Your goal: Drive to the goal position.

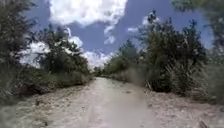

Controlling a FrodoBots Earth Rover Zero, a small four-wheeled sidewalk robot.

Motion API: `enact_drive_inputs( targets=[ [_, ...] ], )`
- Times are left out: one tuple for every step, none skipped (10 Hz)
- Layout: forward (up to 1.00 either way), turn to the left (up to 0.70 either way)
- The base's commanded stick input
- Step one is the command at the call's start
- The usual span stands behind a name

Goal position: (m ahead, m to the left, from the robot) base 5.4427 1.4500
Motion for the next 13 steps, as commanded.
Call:
enact_drive_inputs(
  targets=[
    [0.45,0.00],
    [0.45,0.00],
    [0.45,0.00],
    [0.45,0.00],
    [0.45,0.00],
    [0.45,0.00],
    [0.45,0.00],
    [0.45,0.00],
    [0.45,0.00],
    [0.45,0.00],
    [0.45,0.00],
    [0.45,0.00],
    [0.45,0.00]
  ],
)
